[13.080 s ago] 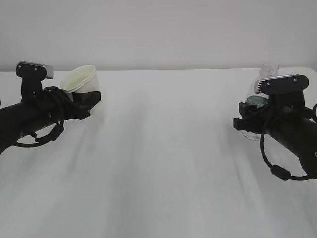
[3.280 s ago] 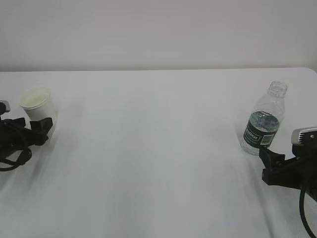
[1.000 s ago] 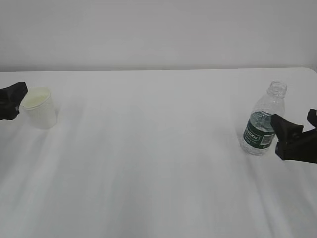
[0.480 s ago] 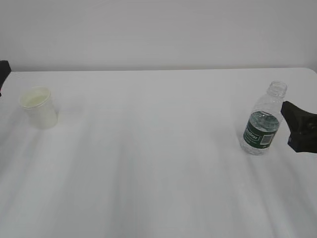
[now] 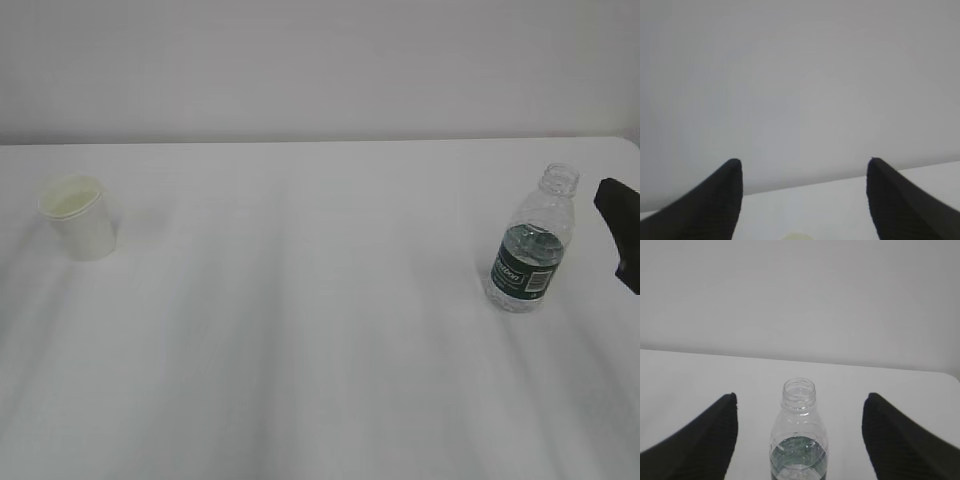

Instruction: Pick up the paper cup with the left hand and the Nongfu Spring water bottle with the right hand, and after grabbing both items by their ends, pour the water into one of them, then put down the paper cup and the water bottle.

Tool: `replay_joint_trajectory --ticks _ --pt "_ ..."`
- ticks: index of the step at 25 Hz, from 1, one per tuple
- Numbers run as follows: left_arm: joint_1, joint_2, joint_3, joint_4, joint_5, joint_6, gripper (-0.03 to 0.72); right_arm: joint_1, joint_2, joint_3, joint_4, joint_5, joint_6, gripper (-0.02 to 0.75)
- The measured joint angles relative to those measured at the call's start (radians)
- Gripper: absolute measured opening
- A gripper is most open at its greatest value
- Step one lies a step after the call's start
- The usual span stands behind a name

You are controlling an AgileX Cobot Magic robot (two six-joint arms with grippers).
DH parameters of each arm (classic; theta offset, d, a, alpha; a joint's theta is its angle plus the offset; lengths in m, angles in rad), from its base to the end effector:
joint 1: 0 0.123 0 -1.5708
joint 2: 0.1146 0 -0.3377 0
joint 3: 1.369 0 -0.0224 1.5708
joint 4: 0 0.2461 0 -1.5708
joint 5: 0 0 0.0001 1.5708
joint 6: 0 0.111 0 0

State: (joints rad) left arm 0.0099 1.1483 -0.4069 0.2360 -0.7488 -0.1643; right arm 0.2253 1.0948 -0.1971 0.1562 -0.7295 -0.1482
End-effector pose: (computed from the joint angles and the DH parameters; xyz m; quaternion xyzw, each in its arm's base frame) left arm 0.2160 -0.0155 0.3216 0.0587 0.6759 -0.0468 0.7332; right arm 0.1745 0.0282 0.2663 -0.0594 0.7347 0.0272 0.6753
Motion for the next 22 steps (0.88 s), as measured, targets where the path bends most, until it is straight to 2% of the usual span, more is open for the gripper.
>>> replay_joint_trajectory --ticks 13,22 --pt "0.000 -0.264 0.004 0.026 0.154 0.000 0.554 0.000 -0.256 0.002 0.000 0.204 -0.055 0.587" --pt "0.000 -0.499 0.006 0.031 0.341 0.000 0.552 0.000 -0.360 0.006 0.000 0.298 -0.072 0.587"
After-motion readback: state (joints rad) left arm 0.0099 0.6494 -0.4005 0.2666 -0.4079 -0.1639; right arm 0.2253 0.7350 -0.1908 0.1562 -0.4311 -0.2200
